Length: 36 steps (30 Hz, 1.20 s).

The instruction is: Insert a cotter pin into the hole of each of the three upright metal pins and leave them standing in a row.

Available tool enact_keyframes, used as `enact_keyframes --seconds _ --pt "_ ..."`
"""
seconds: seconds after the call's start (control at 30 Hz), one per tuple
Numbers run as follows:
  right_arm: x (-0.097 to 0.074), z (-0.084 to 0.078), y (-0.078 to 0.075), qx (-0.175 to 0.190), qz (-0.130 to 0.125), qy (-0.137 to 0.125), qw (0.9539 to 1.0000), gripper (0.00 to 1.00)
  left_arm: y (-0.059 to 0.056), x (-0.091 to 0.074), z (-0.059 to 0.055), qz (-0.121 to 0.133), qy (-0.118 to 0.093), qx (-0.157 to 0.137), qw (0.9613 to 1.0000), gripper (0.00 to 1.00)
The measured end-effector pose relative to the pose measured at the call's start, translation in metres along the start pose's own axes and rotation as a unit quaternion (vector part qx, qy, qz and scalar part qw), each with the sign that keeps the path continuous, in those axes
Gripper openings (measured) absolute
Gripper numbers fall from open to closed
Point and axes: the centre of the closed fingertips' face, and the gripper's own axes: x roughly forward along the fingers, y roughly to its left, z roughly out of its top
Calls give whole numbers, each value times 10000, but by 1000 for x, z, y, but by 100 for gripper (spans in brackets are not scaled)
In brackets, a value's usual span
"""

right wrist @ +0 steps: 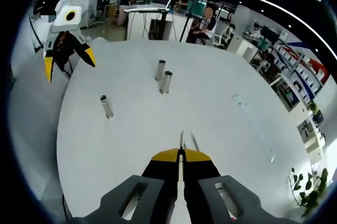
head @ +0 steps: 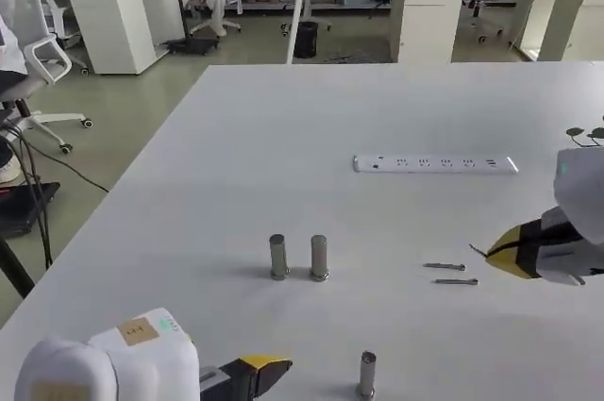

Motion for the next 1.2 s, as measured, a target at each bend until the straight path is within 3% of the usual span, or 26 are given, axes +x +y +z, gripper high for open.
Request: enact_keyframes --seconds 0.3,0.43,0.63,0.8,0.87,1.03,1.2 --pt "-27 22 23 -123 -277 -558 9980 0 -10 9 13 -221 12 -13 9998 55" --pt "-35 27 35 -18 -492 -812 9955 0 -9 16 18 -222 42 -192 9996 48" --pt "-44 31 60 -137 -632 -1019 9927 0 -12 27 24 -377 41 -443 9983 38" --pt "-47 36 78 -345 -694 -1102 9909 0 -22 38 34 -610 80 -395 9973 34" --pt "-46 37 84 -461 -689 -1123 9902 0 -27 42 37 -735 171 -607 9953 29" --pt "-42 42 100 -468 -634 -1217 9894 0 -37 53 48 -1024 160 -902 9905 24" --pt "-38 45 106 -664 -613 -1192 9888 0 -51 61 54 -1278 210 -1005 9865 19"
